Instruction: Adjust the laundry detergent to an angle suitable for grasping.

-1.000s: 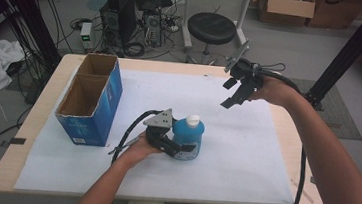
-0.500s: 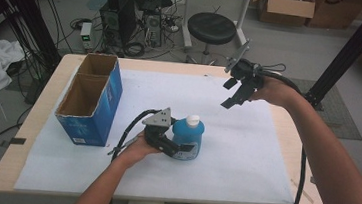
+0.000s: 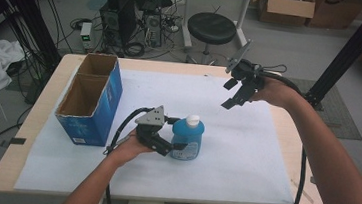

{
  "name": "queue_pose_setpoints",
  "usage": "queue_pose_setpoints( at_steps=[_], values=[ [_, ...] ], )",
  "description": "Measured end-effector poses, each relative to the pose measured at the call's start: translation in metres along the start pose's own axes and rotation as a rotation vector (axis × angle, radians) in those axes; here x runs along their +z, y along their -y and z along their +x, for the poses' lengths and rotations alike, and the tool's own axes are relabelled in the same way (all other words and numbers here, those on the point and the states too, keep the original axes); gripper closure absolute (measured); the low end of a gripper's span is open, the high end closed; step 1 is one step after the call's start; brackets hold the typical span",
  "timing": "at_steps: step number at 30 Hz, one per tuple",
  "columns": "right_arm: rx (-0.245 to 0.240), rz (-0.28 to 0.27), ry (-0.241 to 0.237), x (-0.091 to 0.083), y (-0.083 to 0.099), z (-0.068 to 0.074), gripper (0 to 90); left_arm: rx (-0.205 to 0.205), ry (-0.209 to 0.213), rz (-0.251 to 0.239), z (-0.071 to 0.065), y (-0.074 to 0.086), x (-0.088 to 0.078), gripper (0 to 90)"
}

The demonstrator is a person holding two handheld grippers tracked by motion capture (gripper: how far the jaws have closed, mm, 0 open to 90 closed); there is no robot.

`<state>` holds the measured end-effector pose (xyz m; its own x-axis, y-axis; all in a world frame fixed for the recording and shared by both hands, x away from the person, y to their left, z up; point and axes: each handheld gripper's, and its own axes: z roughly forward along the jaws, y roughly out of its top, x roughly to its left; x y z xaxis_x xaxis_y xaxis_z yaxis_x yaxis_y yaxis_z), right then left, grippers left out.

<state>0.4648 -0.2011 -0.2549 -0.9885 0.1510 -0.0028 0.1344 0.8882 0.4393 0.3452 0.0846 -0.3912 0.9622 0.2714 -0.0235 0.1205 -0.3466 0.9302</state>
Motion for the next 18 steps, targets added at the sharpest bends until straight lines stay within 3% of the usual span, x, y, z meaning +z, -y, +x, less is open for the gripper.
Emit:
queue_pose_setpoints(
  at_steps=[4, 9, 18],
  values=[
    [-0.005, -0.004, 0.001, 0.0, -0.001, 0.001, 19.5, -0.024, -0.016, 0.019, 0.0, -0.001, -0.01, 15.8],
    [-0.002, -0.005, -0.002, 0.001, 0.002, 0.001, 19.4, -0.023, -0.047, 0.051, 0.001, -0.008, -0.028, 15.9],
    [-0.003, -0.011, -0.012, 0.002, 0.009, 0.003, 19.4, -0.01, -0.136, 0.128, 0.017, -0.047, -0.071, 15.8]
  ],
)
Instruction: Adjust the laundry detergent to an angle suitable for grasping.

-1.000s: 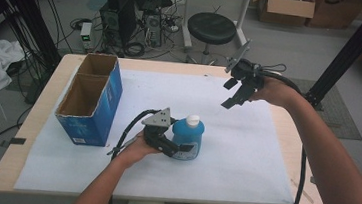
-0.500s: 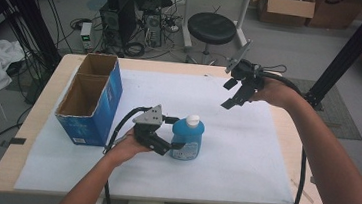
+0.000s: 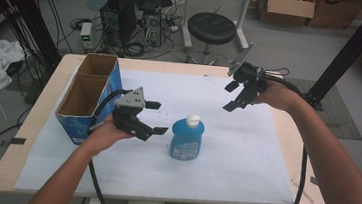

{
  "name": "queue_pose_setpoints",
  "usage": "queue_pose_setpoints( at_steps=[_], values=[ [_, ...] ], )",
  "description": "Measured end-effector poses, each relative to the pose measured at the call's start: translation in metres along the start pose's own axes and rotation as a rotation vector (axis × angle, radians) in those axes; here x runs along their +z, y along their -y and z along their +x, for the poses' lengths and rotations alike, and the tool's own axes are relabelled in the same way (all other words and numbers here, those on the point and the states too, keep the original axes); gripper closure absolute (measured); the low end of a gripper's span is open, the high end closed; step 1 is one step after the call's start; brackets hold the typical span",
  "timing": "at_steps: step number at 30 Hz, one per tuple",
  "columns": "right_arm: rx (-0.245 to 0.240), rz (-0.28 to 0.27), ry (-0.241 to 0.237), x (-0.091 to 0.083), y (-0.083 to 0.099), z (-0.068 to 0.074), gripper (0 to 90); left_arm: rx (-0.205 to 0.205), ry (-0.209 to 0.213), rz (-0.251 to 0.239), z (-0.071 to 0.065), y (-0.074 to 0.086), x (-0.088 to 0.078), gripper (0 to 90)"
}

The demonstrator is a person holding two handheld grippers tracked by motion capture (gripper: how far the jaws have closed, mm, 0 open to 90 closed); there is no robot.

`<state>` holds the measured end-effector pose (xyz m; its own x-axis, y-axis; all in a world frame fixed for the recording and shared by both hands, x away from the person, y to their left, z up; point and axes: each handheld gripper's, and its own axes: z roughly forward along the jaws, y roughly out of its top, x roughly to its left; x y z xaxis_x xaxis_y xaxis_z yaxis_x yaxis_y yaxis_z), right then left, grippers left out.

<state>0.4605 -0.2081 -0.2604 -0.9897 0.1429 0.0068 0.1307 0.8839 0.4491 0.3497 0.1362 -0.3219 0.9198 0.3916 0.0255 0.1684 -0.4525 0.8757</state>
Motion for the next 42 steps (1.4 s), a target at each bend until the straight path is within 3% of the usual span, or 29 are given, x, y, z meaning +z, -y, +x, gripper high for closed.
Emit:
queue_pose_setpoints(
  at_steps=[7, 15, 24, 30, 33, 42],
  values=[
    [-0.01, -0.003, -0.012, 0.001, 0.004, 0.005, 19.4, 0.015, -0.04, 0.086, 0.018, -0.023, -0.017, 15.9],
    [-0.008, -0.012, -0.016, -0.003, 0.012, 0.011, 19.3, 0.031, -0.07, 0.226, 0.044, -0.054, -0.03, 16.2],
    [-0.022, -0.014, -0.029, -0.001, 0.015, 0.021, 19.3, 0.005, -0.125, 0.359, 0.074, -0.082, -0.04, 16.7],
    [-0.028, -0.022, -0.041, 0.001, 0.017, 0.029, 19.3, -0.006, -0.126, 0.467, 0.091, -0.087, -0.038, 17.1],
    [-0.032, -0.028, -0.045, 0.003, 0.019, 0.033, 19.2, -0.013, -0.097, 0.505, 0.097, -0.085, -0.036, 17.1],
    [-0.027, -0.028, -0.062, 0.008, 0.021, 0.041, 19.2, 0.017, -0.083, 0.607, 0.111, -0.08, -0.032, 19.1]
  ],
)
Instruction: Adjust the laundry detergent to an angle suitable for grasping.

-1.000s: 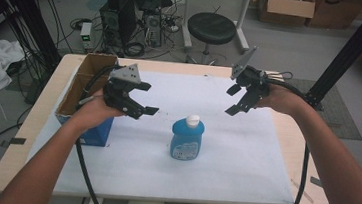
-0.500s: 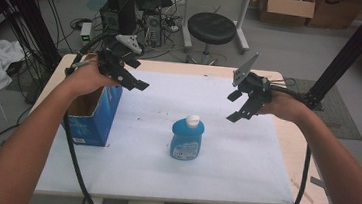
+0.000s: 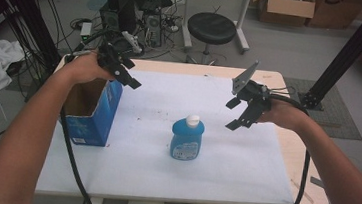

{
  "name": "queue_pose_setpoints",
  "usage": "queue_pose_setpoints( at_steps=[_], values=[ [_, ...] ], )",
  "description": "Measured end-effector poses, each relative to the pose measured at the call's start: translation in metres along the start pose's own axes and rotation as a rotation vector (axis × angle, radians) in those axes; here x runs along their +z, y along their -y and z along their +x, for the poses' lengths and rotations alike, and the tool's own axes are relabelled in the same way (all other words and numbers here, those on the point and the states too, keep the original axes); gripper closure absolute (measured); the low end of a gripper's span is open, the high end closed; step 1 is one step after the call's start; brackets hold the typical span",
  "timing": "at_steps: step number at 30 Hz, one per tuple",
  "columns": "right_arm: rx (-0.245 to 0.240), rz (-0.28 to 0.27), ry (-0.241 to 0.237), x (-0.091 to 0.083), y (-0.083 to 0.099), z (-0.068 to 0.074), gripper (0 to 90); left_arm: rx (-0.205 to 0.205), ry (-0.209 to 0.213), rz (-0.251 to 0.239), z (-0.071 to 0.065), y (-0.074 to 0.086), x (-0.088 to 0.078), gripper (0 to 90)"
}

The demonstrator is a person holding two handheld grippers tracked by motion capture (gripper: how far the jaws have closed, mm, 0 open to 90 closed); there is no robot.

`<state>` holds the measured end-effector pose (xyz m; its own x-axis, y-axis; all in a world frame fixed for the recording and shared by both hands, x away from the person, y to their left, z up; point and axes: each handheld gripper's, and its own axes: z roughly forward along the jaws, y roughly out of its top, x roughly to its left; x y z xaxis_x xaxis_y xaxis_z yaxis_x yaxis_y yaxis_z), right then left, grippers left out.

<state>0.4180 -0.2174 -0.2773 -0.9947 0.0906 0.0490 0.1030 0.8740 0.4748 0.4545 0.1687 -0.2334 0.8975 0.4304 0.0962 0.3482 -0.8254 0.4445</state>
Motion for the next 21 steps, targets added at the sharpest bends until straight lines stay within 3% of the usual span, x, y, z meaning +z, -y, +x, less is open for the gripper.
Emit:
queue_pose_setpoints(
  at_steps=[9, 21],
  values=[
    [-0.02, -0.01, -0.006, 0.003, -0.004, 0.008, 19.1, 0.017, 0.014, -0.008, 0.008, -0.005, 0.004, 19.2],
    [-0.026, -0.041, -0.018, 0.005, -0.004, 0.018, 18.7, 0.033, 0.027, -0.011, 0.005, -0.008, 0.007, 19.0]
  ],
)
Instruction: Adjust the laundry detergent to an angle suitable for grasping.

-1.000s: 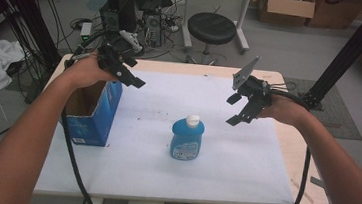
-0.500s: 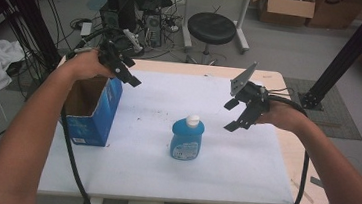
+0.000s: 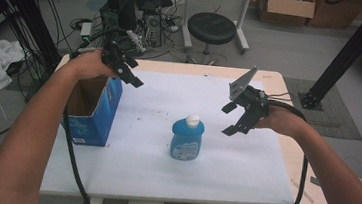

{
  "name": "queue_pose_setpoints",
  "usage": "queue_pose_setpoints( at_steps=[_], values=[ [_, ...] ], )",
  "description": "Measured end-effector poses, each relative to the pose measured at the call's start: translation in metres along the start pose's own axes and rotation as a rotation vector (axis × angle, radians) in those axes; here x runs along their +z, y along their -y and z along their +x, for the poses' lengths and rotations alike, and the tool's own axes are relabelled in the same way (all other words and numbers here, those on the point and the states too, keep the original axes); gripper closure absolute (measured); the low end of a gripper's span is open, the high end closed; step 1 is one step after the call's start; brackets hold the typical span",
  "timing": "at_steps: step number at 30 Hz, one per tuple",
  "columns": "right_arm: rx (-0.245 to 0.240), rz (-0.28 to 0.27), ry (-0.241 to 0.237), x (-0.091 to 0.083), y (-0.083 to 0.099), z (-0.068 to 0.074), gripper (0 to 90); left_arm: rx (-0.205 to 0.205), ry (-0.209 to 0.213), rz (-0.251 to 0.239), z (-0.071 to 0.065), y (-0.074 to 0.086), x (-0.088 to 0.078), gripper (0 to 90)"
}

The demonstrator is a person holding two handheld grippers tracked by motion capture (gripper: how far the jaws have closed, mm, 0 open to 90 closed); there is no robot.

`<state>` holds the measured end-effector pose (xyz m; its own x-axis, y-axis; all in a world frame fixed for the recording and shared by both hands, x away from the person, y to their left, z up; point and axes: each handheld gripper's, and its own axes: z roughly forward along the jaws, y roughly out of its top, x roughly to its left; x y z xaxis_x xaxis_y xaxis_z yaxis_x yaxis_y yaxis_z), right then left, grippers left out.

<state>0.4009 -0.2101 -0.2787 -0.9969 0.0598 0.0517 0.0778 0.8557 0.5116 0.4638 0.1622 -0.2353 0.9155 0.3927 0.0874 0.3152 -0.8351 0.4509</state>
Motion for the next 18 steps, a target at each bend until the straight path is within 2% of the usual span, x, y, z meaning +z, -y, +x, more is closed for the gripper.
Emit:
queue_pose_setpoints(
  at_steps=[7, 18],
  values=[
    [-0.001, -0.008, -0.012, 0.0047, 0.0014, 0.002, 18.7, 0.007, -0.001, -0.005, -0.0001, -0.0013, 0.0, 19.0],
    [0.011, -0.011, -0.013, 0.0007, 0.0045, 0.0004, 18.9, 0.007, -0.005, -0.015, 0.0003, -0.0017, -0.0008, 19.1]
  ],
)
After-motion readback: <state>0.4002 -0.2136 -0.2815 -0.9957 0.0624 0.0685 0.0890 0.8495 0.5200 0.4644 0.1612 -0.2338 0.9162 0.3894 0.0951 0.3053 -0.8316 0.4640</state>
